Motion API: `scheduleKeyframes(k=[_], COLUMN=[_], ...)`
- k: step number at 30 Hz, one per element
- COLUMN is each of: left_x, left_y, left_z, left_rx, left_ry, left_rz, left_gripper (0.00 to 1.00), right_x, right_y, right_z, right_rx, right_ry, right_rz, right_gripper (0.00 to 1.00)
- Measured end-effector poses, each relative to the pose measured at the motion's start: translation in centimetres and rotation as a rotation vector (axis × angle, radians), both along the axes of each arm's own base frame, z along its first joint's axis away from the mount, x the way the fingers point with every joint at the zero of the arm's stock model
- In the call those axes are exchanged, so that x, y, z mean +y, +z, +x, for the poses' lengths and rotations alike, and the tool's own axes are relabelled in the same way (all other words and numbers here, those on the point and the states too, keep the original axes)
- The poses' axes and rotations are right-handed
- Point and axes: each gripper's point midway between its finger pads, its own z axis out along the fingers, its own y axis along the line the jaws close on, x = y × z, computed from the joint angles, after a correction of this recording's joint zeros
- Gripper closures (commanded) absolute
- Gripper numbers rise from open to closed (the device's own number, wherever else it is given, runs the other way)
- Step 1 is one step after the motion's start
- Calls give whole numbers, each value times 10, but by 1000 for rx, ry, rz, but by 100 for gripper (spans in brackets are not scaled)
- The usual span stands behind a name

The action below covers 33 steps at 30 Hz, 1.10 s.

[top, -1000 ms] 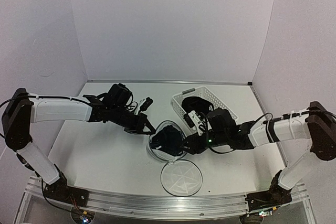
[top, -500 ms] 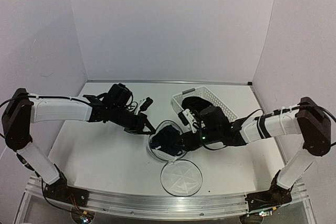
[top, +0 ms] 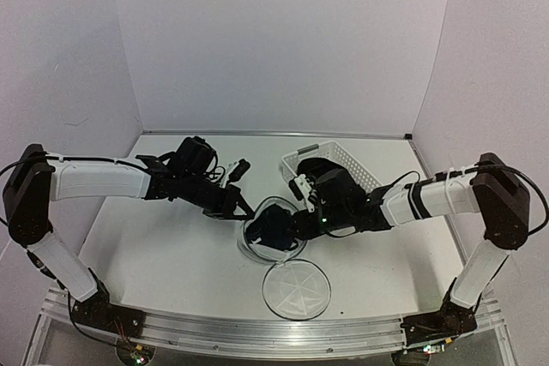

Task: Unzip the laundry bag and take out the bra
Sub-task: Pick up the bra from the laundry bag.

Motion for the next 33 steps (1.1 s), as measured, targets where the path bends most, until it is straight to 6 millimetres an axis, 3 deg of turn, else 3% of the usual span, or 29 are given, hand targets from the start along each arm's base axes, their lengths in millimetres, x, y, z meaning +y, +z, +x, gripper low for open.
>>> scheduleKeyframes(k=[13,16,20,29,33], left_x=[-2,-2,-2,-2,1], left_y=[0,0,0,-1,-3], left_z=[-2,-3,-3,-2,3], left_rx=[0,0,0,-4,-22], left_ry=[-6,-7,-7,-3,24], left_rz=[0,0,0,4,23], left_gripper=[100,100,100,100,100], right_x=[-2,3,10,12,11], right_y=[-23,-23,-22,-20,-4], right_z=[9,11,13,12,8], right_rx=[48,58,68,78,49], right_ry=[-58,-59,-60,-61,-39], right_rz=[-72,-64,-46,-35,-6], right_gripper=[69,78,99,100,100])
